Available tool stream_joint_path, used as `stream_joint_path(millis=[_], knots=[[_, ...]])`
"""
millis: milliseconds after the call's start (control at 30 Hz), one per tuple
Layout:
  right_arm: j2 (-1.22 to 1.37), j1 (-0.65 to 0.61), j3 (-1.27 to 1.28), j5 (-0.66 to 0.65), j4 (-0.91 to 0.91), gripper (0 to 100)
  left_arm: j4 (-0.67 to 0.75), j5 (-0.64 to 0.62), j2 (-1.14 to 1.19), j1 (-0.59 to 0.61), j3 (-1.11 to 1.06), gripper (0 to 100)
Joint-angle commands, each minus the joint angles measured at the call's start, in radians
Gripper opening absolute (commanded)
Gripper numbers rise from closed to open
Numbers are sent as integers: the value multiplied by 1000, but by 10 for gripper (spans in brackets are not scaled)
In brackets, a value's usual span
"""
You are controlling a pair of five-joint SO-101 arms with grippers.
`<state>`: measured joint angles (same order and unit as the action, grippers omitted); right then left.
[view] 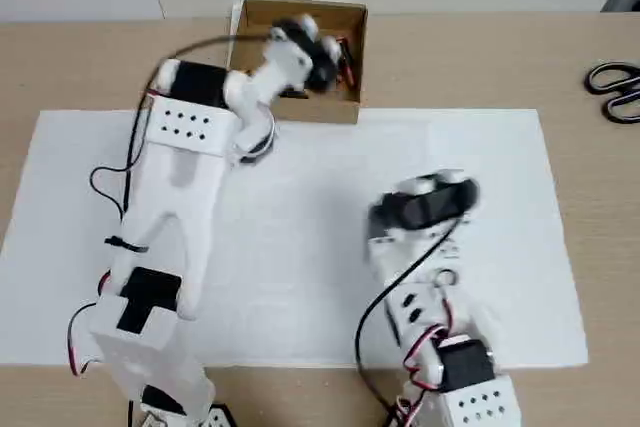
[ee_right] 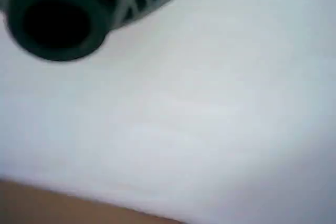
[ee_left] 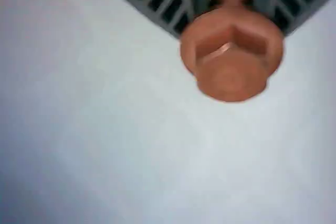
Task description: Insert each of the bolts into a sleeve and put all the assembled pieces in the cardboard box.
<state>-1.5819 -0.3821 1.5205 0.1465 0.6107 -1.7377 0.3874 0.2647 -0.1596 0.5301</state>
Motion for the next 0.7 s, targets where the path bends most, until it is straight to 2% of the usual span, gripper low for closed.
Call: stream_joint_path(millis=[0,100,200,367,467,567,667], knots=[[-18,-71,-8,-12,-94,5,-14,-158,-18,6,119,6],[-18,-70,-8,-12,-131,5,-14,-212,-54,-5,148,6],[-18,-70,-8,-15,-136,5,-12,-213,-180,-35,148,6],[-18,-73,5,-150,-150,5,46,-219,-396,-81,145,6],[-18,-74,35,-244,-225,5,68,-233,-453,-78,70,6],[-18,-74,43,-265,-288,5,0,-334,-488,-77,-51,6],[-18,-76,68,-265,-332,5,0,-437,-540,-81,-162,6]])
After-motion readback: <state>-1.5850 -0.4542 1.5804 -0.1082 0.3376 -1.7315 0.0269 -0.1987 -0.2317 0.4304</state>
